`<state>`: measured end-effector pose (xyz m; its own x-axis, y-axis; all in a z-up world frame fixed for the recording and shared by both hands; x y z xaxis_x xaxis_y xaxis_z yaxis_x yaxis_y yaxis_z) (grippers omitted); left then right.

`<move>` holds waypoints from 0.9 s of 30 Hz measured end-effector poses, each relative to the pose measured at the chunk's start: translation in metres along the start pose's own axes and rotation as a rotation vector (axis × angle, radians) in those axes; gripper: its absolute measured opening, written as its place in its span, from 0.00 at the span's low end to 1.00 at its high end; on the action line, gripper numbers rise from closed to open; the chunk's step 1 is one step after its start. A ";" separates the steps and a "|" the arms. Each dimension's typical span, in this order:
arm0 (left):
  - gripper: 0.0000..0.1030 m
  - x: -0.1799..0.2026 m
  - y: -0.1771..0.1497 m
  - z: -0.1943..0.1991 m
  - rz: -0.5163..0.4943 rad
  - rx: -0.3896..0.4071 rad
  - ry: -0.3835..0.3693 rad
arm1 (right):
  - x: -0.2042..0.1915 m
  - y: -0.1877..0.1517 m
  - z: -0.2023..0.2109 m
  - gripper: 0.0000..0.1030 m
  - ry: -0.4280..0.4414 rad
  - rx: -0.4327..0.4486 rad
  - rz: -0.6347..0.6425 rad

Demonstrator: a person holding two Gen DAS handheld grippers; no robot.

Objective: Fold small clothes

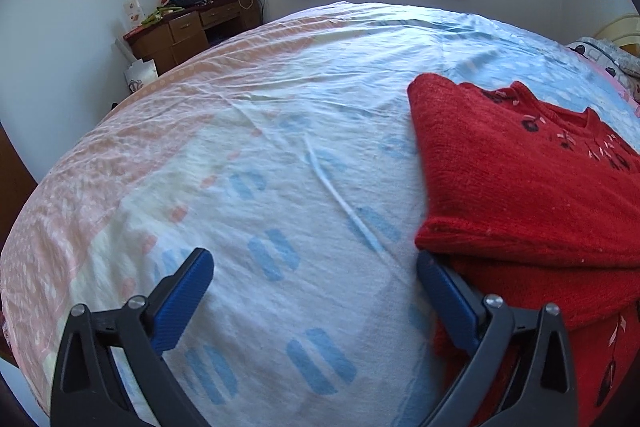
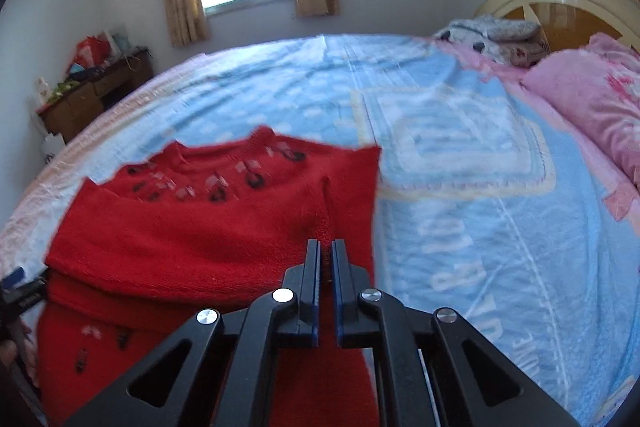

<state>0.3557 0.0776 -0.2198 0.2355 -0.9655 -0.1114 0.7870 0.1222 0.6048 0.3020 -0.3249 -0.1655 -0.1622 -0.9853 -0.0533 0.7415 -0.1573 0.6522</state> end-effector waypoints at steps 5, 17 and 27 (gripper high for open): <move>1.00 -0.002 0.000 0.003 0.011 0.006 -0.016 | 0.011 -0.008 -0.007 0.03 0.006 0.000 -0.022; 1.00 -0.006 -0.003 0.009 0.023 0.016 -0.028 | 0.033 -0.015 -0.012 0.00 -0.038 -0.041 -0.037; 1.00 -0.007 0.030 0.030 0.046 0.077 -0.039 | 0.009 0.015 0.025 0.71 0.094 0.070 -0.066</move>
<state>0.3610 0.0811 -0.1772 0.2471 -0.9676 -0.0523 0.7290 0.1501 0.6678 0.2952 -0.3340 -0.1376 -0.1449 -0.9754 -0.1659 0.6832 -0.2199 0.6964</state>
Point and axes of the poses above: each gripper's, at about its wrist camera, not at the fingertips, and z roughly against the way its jaws point, x to its right, y to its top, the point moved 7 cm from there along -z, roughly the way its jaws point, and after that the axes turned 8 degrees about -x, right-handed, at the moved point
